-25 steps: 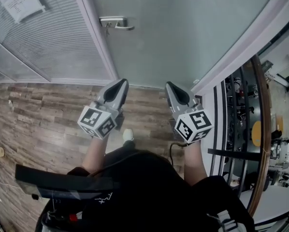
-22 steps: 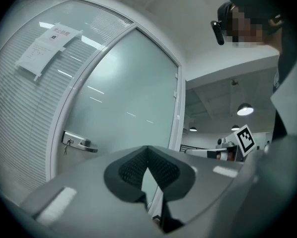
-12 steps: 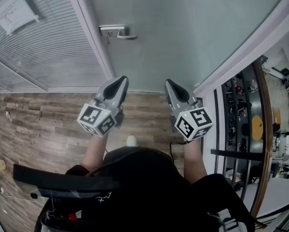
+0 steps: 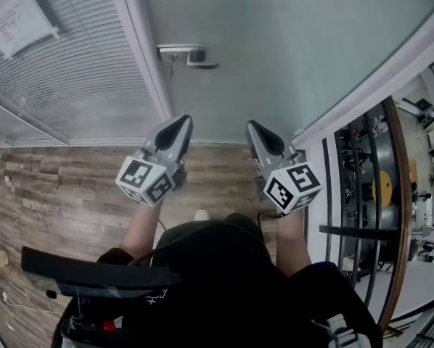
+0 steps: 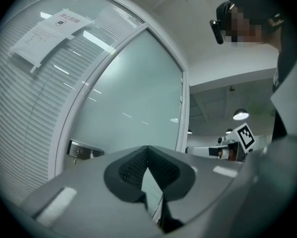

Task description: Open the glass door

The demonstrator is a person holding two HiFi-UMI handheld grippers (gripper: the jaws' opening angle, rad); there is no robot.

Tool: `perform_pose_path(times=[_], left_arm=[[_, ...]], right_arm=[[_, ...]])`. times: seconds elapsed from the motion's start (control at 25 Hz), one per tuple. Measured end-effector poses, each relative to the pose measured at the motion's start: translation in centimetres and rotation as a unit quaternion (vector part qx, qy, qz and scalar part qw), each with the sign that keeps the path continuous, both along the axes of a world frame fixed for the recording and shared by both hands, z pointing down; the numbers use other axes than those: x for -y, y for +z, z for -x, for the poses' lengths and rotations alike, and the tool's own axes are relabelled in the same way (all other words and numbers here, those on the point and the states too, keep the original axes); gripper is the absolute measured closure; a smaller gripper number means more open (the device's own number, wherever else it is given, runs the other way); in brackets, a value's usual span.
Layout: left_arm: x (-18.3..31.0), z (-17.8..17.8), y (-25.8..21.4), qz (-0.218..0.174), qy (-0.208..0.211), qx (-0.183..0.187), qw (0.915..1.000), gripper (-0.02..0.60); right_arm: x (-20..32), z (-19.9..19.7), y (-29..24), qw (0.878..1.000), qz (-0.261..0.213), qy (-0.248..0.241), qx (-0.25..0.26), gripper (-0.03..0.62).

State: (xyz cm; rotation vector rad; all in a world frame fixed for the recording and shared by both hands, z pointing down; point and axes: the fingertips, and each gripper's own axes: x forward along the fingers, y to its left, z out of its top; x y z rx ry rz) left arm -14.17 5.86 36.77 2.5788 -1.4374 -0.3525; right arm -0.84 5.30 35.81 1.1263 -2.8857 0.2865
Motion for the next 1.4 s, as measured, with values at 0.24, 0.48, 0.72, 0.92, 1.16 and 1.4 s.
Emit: perform_pose_path(times=[0.24, 0.48, 0.72, 0.92, 1.16, 1.4], left_arm=[[0.0, 0.4, 0.7, 0.007, 0.003, -0.009, 0.9999, 0.583], [1.5, 1.1, 1.1, 0.013, -0.013, -0.01, 0.9998, 0.582], [4.1, 1.6, 0.9, 0.014, -0.039, 0.002, 0.9991, 0.583], [6.3, 0.3, 0.6, 0.01, -0.055, 0.009, 0.9984, 0.583], [8.9, -0.7, 0.7, 0.014, -0.087, 0.012, 0.996, 0.583], [10.8, -0.3, 1.5, 0.032, -0.139, 0.024, 0.9895, 0.583]], right_arm=[[0.4, -0.4, 0.5, 1.0, 0.01, 0.006, 0.005, 0.592], [2.4, 0.4, 1.6, 1.0, 0.018, -0.004, -0.008, 0.592], [6.0, 1.7, 1.7, 0.999, 0.022, -0.038, -0.002, 0.592], [8.4, 2.5, 2.2, 0.995, 0.018, -0.095, -0.013, 0.592], [11.8, 3.0, 3.6, 0.99, -0.004, -0.133, -0.055, 0.592], [14.8, 4.0, 5.2, 0.981, -0.01, -0.174, -0.089, 0.591]])
